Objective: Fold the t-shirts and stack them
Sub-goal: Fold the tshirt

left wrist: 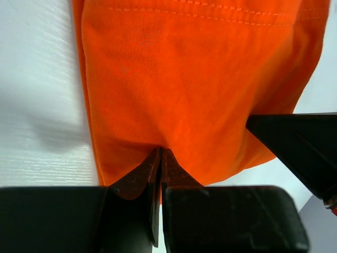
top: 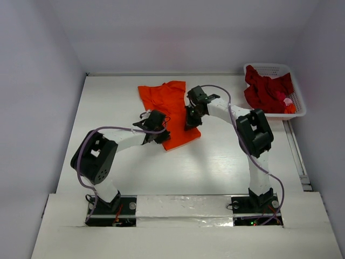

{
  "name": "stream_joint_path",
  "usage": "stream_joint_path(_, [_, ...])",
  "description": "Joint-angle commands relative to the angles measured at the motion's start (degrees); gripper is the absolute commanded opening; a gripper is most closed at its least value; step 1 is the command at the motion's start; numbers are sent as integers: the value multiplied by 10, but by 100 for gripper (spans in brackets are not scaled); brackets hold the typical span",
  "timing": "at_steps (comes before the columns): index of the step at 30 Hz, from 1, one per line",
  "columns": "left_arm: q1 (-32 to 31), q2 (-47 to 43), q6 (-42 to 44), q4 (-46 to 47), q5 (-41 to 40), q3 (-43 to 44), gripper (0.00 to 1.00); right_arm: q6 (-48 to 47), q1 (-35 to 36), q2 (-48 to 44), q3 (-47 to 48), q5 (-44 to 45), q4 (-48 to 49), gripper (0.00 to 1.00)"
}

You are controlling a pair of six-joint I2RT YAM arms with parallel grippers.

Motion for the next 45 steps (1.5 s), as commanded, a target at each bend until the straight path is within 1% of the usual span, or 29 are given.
stream_joint_path(1, [-14,1,-2,13,-9,5,0,18,6,-21,-39,-12,44,0])
stream_joint_path(8, [-26,3,-11,19,-9,-36,0,32,25,-69,-139,-19,78,0])
stream_joint_path(18, [-31,-44,-16,1,-9,-104,0,54,46,-132,-241,-29,106,0])
stream_joint_path(21, [-36,-62,-22,-1,-6,-127,0,57,51,-156,-258,-27,105,0])
stream_joint_path(26, [-54,-106,-30,-38,-8,-143,0,59,57,-197,-289,-21,96,0])
stream_joint_path(33, [-66,-164,-42,-78,-8,-169,0,59,67,-222,-310,-26,92,0])
stream_joint_path(38, [-66,-191,-46,-100,-12,-171,0,62,80,-236,-325,-28,91,0])
stream_joint_path(45, [-82,-229,-57,-133,-17,-167,0,76,98,-266,-343,-31,88,0])
